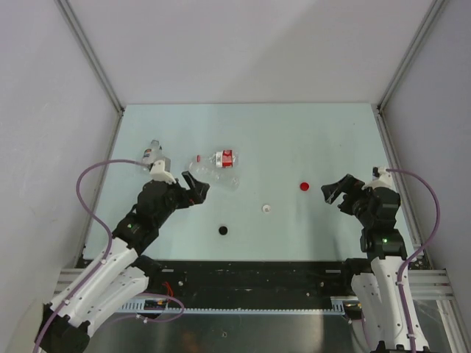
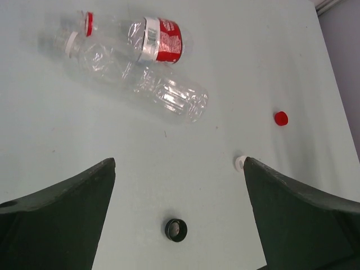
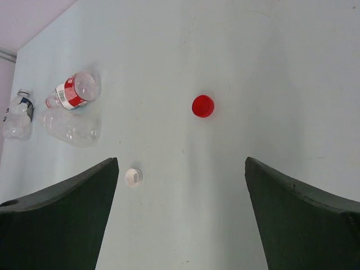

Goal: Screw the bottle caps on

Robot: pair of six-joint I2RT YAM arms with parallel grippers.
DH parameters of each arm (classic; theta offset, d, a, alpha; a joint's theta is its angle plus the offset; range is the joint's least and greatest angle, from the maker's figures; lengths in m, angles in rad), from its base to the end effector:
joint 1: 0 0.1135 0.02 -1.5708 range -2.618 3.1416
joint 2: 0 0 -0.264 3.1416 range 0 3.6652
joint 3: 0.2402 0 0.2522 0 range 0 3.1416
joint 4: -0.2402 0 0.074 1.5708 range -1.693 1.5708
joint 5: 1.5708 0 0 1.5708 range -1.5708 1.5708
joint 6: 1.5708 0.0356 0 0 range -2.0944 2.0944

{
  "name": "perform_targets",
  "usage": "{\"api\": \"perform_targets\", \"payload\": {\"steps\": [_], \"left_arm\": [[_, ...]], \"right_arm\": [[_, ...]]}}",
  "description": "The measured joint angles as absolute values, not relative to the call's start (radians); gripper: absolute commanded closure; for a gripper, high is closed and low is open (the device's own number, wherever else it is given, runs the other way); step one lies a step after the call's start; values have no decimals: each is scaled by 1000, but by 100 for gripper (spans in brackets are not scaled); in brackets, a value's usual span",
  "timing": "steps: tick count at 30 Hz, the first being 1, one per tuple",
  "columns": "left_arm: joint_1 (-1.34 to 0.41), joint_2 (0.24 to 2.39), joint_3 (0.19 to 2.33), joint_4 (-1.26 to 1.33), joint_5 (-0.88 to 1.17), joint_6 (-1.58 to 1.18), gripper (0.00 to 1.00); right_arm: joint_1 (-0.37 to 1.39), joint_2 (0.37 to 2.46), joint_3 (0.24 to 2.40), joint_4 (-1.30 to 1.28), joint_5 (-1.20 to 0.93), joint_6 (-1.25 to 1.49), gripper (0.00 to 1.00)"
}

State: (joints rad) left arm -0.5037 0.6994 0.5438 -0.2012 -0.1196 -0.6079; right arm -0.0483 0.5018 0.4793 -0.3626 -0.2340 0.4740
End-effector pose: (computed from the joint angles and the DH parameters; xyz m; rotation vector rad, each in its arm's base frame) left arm 0.1525 -0.0792 0.2666 -0.1848 1.9676 -0.6231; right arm 0.1357 0.0017 0.2541 0.3585 1.9466 0.5075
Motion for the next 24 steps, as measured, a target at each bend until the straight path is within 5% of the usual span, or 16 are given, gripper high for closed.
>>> {"api": "perform_targets", "payload": {"steps": [12, 24], "left_arm": [[-507, 738, 455, -209, 1, -656, 3], [-599, 933, 385, -226, 49, -665, 31]], "right_arm": [[-48, 444, 480, -373, -256, 474, 1], [-48, 545, 480, -378, -298, 474, 1]]}}
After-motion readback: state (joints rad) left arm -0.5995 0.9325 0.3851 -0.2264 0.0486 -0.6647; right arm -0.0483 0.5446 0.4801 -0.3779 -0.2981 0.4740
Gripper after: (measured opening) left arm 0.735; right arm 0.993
